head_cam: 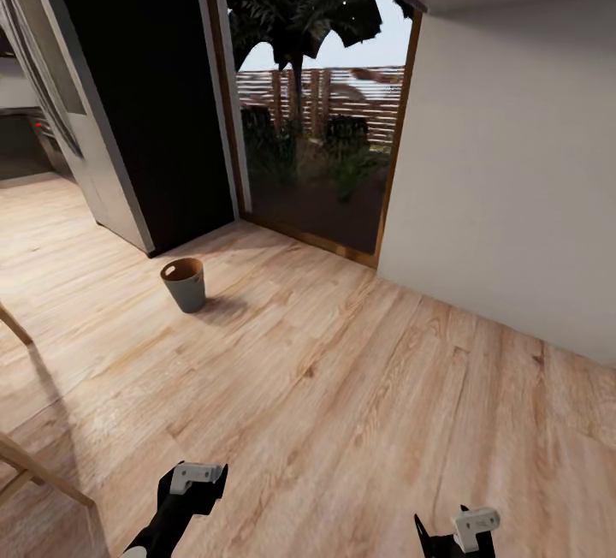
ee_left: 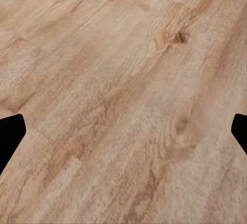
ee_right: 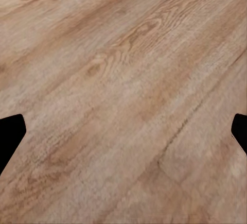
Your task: Put the three can of soda from the living room inside the tash can in the kitchen.
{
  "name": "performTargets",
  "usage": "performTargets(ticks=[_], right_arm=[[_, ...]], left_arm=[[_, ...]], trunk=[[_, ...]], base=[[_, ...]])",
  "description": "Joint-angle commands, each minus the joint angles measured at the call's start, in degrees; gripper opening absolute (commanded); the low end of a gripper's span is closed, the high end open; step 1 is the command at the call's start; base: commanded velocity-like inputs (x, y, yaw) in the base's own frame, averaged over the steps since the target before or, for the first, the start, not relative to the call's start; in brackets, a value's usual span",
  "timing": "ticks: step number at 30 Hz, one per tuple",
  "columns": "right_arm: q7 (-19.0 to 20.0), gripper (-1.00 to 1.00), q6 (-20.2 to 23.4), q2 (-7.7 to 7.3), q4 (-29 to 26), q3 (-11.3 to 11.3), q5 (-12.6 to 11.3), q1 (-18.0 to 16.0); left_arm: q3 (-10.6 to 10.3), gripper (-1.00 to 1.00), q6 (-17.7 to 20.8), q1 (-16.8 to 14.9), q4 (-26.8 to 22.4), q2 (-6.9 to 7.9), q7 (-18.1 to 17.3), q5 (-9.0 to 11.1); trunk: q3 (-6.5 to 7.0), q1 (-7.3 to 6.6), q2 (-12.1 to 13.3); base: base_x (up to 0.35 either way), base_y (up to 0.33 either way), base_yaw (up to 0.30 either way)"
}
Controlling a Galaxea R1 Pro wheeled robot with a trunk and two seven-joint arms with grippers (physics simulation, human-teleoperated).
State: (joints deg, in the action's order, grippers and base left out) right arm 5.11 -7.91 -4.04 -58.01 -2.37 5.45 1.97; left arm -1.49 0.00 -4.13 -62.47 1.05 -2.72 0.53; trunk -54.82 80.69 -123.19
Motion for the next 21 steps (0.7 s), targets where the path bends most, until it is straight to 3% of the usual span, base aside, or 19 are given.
performTargets(ticks=[1, 8, 21], right_arm=[[0.00, 1.00, 0.00, 0.00, 0.00, 0.00, 0.00, -0.01], [0.05, 1.00, 0.02, 0.00, 0.01, 0.02, 0.00, 0.00], [0.08, 1.00, 0.00, 0.00, 0.01, 0.00, 0.00, 0.03]], left_arm=[[0.00, 1.00, 0.00, 0.00, -0.02, 0.00, 0.00, 0.00], [0.00, 1.00, -0.06, 0.00, -0.02, 0.00, 0.00, 0.00], [0.00, 1.00, -0.09, 0.00, -0.17, 0.00, -0.07, 0.00]], trunk=[[0.00, 0.00, 0.00], [0.00, 0.00, 0.00], [0.00, 0.00, 0.00]], base=[[0.255, -0.185, 0.122], [0.193, -0.131, 0.037], [0.131, -0.009, 0.002]])
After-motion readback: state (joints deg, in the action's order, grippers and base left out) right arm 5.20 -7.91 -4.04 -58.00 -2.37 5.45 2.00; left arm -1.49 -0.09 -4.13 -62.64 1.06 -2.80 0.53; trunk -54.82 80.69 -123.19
